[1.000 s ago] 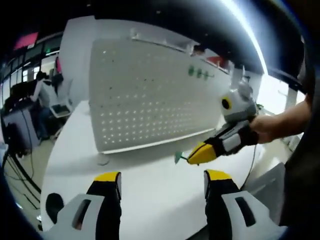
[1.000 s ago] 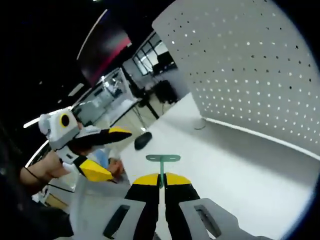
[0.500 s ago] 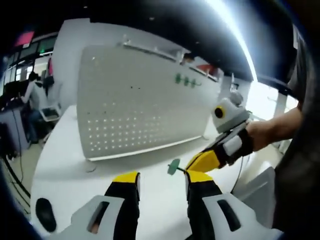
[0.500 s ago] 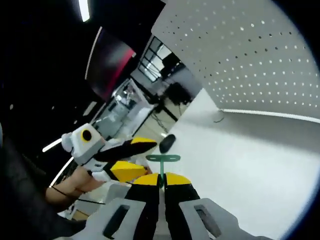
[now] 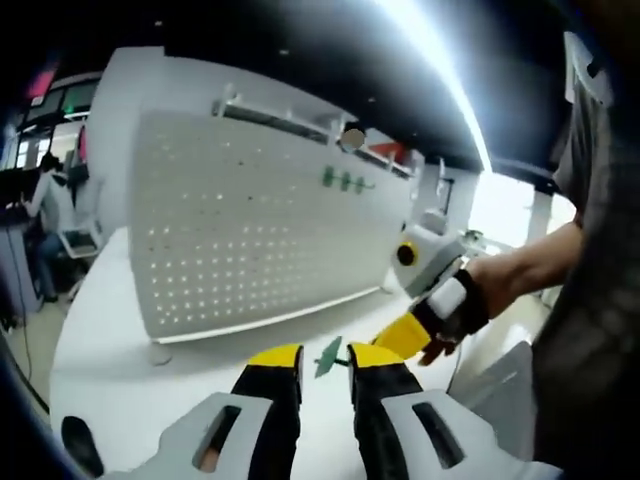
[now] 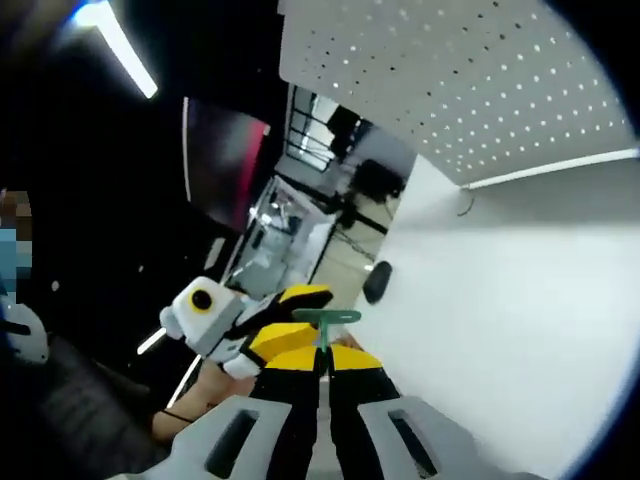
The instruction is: Insert the hook assembly into the mounting plate slot until the hook locks in place.
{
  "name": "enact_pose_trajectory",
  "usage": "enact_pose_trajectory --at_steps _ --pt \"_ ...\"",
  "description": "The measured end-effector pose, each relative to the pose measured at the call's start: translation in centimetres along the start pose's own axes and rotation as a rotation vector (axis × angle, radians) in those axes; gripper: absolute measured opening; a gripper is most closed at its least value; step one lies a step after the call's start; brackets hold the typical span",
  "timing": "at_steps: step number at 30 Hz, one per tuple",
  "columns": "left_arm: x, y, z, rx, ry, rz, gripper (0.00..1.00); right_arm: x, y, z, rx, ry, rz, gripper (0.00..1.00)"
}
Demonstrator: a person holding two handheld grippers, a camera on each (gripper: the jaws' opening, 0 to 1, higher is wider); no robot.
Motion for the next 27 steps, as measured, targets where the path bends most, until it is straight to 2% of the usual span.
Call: enact_pose_trajectory --at_steps 4,9,19,22,23,26,27 --pt "-0.2 -0.3 0.5 0.005 0.049 0.015 0.08 0.0 0.0 -0.2 -0.023 -0.030 0.011 0.00" --pt "-0.1 -0.5 0.8 0.008 0.064 0.029 0.06 0.3 0.3 -0.3 -0.097 -0.074 0.038 0.00" --pt "-0.6 -0.6 1.9 -0.079 0.085 -0.029 0.04 0.9 0.6 -0.2 -0.092 -0.104 0.009 0.01" --pt "-0.8 -0.7 2.0 -0.126 0.073 -0.054 0.04 1.0 0.5 -0.2 -0.034 -0.080 0.004 0.01" --pt "-0.9 -0.7 2.0 -0.137 0.068 -0.061 0.04 1.1 0.4 -0.2 0.019 -0.058 0.003 0.01" --pt "-1.2 -0.6 1.8 -0.148 0.047 -0.077 0.04 1.3 0.1 -0.3 0.101 -0.024 -0.016 0.01" --pt "-1.2 -0.6 1.7 -0.142 0.038 -0.081 0.04 1.4 -0.2 -0.4 0.169 0.010 -0.013 0.01"
Point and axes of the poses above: the point that each gripper's makers call its tool centre point, and the gripper's own axes: x roughly backward along the fingers, z roughly to its right, y roughly out of its underside, the point moved 9 cm from there along x, roughly backward along the fingers, and after that the axes turned 10 degrees about x, right-handed, at the moved point
